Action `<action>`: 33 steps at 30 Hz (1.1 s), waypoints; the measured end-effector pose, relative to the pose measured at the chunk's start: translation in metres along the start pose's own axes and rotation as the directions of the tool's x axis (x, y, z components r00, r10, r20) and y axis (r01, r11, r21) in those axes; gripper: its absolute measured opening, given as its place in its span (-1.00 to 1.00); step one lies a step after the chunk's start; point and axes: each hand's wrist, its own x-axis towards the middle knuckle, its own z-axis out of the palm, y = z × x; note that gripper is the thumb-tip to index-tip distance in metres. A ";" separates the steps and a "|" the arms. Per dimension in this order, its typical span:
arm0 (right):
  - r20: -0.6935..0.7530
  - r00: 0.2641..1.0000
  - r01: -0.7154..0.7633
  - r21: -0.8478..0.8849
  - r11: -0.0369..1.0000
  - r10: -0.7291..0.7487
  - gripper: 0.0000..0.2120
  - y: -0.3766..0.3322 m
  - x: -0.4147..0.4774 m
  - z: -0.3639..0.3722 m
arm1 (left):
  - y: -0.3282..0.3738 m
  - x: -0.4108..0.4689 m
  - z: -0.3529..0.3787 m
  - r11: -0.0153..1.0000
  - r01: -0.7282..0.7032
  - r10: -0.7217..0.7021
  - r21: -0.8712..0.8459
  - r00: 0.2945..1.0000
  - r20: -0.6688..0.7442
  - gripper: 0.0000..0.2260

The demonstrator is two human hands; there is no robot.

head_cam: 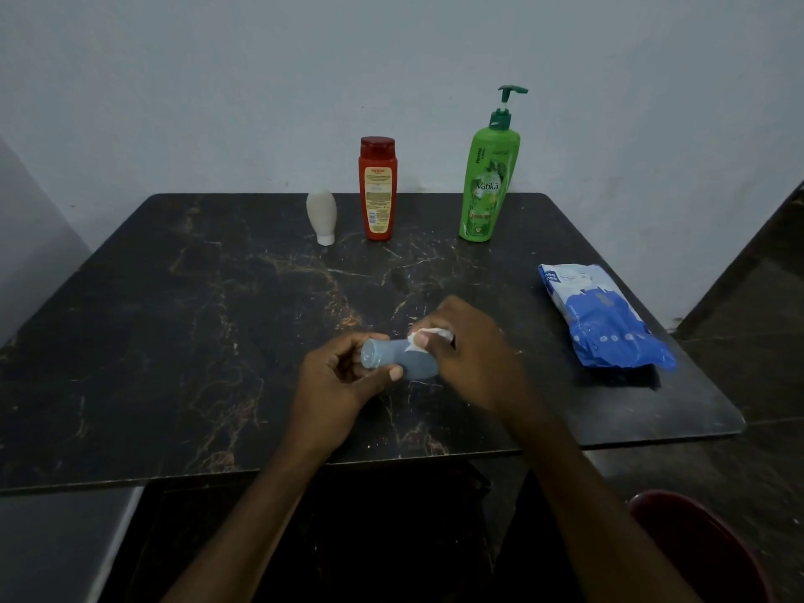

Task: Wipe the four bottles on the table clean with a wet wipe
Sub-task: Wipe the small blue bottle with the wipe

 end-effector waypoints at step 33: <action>-0.262 0.931 0.220 -0.153 0.964 -0.254 -0.77 0.023 -0.012 0.030 | -0.019 0.053 -0.011 0.759 -0.303 0.048 0.576 0.908 0.415 -0.73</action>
